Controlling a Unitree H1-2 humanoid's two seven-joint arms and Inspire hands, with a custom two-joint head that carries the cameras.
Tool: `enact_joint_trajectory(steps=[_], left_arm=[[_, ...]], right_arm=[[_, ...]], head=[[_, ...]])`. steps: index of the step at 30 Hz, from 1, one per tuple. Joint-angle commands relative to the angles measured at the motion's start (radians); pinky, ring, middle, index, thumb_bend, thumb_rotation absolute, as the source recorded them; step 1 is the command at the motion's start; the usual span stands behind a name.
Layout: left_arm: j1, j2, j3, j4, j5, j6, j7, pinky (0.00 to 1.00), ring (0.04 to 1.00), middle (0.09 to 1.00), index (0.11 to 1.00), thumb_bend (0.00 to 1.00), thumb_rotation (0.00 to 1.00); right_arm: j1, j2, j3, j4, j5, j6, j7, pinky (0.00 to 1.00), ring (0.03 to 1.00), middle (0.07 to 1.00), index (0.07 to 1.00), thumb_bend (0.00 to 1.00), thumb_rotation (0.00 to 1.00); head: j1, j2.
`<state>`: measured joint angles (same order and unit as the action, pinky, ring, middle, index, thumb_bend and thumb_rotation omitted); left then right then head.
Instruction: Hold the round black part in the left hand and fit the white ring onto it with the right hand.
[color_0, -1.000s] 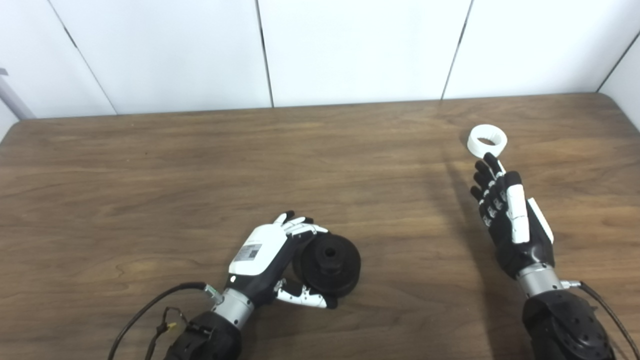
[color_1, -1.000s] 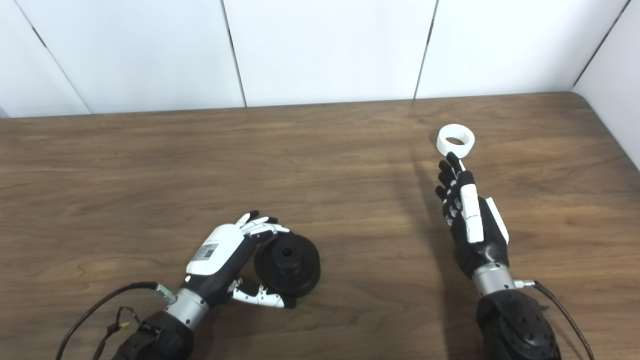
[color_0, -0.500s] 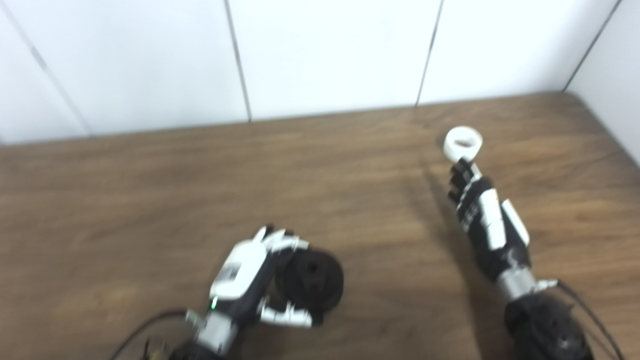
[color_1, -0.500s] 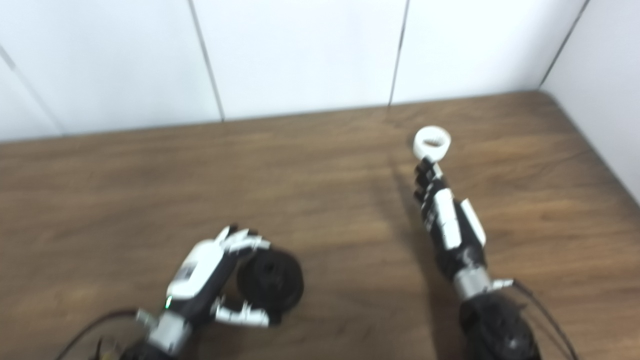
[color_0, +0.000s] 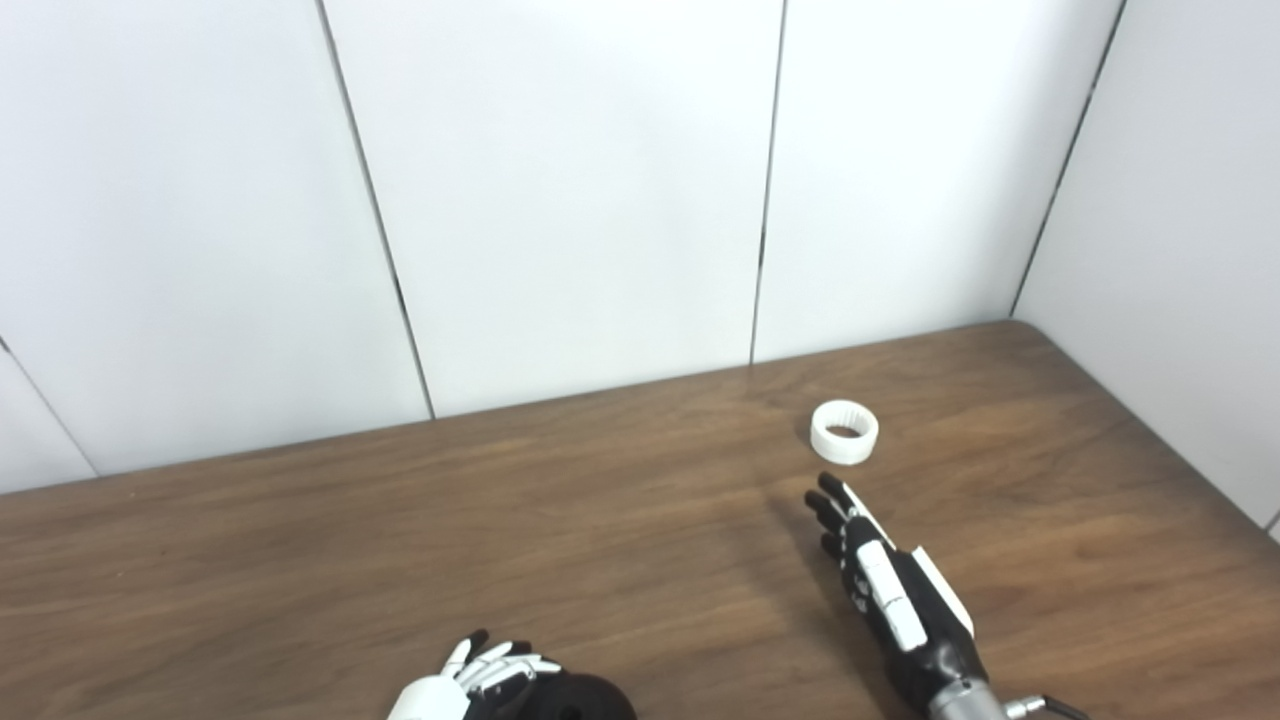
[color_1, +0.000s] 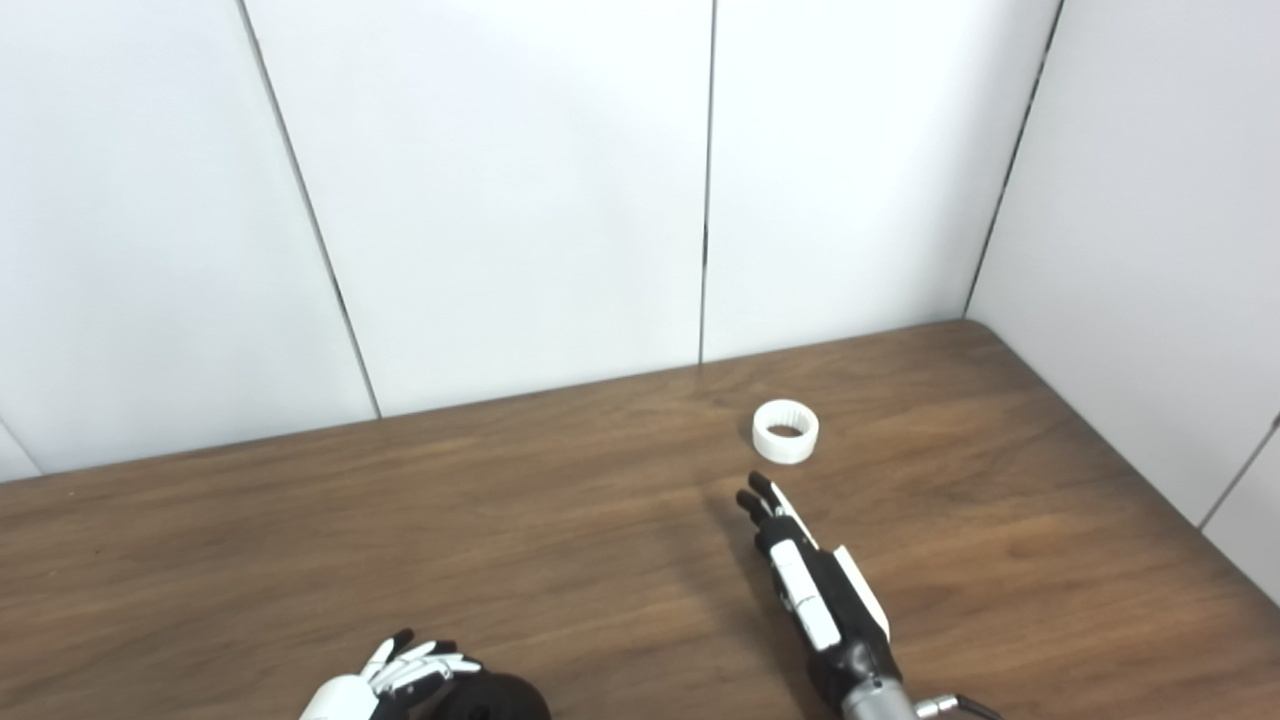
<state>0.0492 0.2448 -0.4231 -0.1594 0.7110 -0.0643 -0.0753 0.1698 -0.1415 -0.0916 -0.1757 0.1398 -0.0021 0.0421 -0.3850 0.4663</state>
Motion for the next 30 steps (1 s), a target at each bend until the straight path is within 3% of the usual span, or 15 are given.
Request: enact_joint_trajectory(steps=[1, 6, 9, 11, 12, 13, 14, 17, 21, 23, 30], left_arm=[[0.022, 0.032, -0.007, 0.045, 0.046, 0.019, -0.029, 1.0, 0.866, 0.778, 0.482, 0.52, 0.05], [0.026, 0.03, -0.007, 0.035, 0.042, 0.019, -0.027, 1.0, 0.879, 0.781, 0.481, 0.52, 0.05], [0.029, 0.027, -0.008, 0.022, 0.048, 0.026, -0.03, 1.0, 0.882, 0.783, 0.481, 0.52, 0.05], [0.03, 0.025, -0.009, 0.014, 0.051, 0.031, -0.034, 1.0, 0.873, 0.78, 0.48, 0.52, 0.06], [0.031, 0.024, -0.009, 0.011, 0.051, 0.032, -0.035, 1.0, 0.872, 0.78, 0.48, 0.52, 0.06], [0.031, 0.024, -0.01, 0.009, 0.054, 0.032, -0.035, 1.0, 0.873, 0.782, 0.481, 0.52, 0.05], [0.032, 0.024, -0.011, 0.007, 0.056, 0.032, -0.035, 1.0, 0.873, 0.782, 0.481, 0.52, 0.05], [0.033, 0.021, -0.012, -0.004, 0.064, 0.038, -0.034, 1.0, 0.87, 0.779, 0.481, 0.52, 0.05], [0.036, 0.019, -0.012, -0.021, 0.07, 0.044, -0.036, 1.0, 0.867, 0.775, 0.481, 0.52, 0.05], [0.038, 0.019, -0.012, -0.025, 0.071, 0.043, -0.035, 1.0, 0.863, 0.774, 0.481, 0.52, 0.05], [0.041, 0.017, -0.011, -0.04, 0.074, 0.053, -0.043, 1.0, 0.862, 0.773, 0.481, 0.52, 0.05]], right_arm=[[0.009, 0.029, 0.001, -0.011, 0.005, -0.041, 0.0, 1.0, 0.989, 0.946, 0.964, 0.6, 0.95], [0.013, 0.02, 0.004, -0.021, -0.012, -0.044, -0.004, 1.0, 0.983, 0.942, 0.956, 0.6, 0.93], [0.016, 0.015, -0.001, -0.057, -0.048, -0.023, -0.023, 1.0, 0.96, 0.919, 0.917, 0.61, 0.77], [0.016, 0.009, -0.004, -0.101, -0.079, 0.004, -0.034, 0.95, 0.939, 0.906, 0.893, 0.63, 0.59], [0.01, -0.001, -0.005, -0.135, -0.086, 0.026, -0.033, 0.93, 0.933, 0.903, 0.889, 0.64, 0.55], [0.004, -0.014, -0.004, -0.166, -0.113, 0.042, -0.033, 0.95, 0.947, 0.908, 0.89, 0.68, 0.43], [0.0, -0.023, -0.004, -0.186, -0.131, 0.053, -0.033, 0.94, 0.941, 0.905, 0.888, 0.71, 0.4], [-0.032, -0.079, -0.005, -0.255, -0.231, 0.113, -0.02, 0.87, 0.903, 0.888, 0.876, 0.78, 0.37], [-0.117, -0.2, 0.008, -0.331, -0.444, 0.25, 0.027, 0.77, 0.838, 0.859, 0.861, 0.83, 0.31], [-0.154, -0.256, 0.018, -0.354, -0.519, 0.302, 0.063, 0.9, 0.931, 0.909, 0.885, 0.84, 0.29], [-0.346, -0.454, 0.041, -0.295, -0.639, 0.414, 0.206, 0.99, 0.998, 0.951, 0.879, 0.95, 0.24]], head=[[-0.002, 0.004], [-0.006, 0.03], [-0.004, 0.047], [-0.001, 0.059], [-0.002, 0.068], [-0.002, 0.073], [-0.001, 0.075], [-0.005, 0.09], [-0.002, 0.104], [-0.002, 0.109], [0.002, 0.122]])
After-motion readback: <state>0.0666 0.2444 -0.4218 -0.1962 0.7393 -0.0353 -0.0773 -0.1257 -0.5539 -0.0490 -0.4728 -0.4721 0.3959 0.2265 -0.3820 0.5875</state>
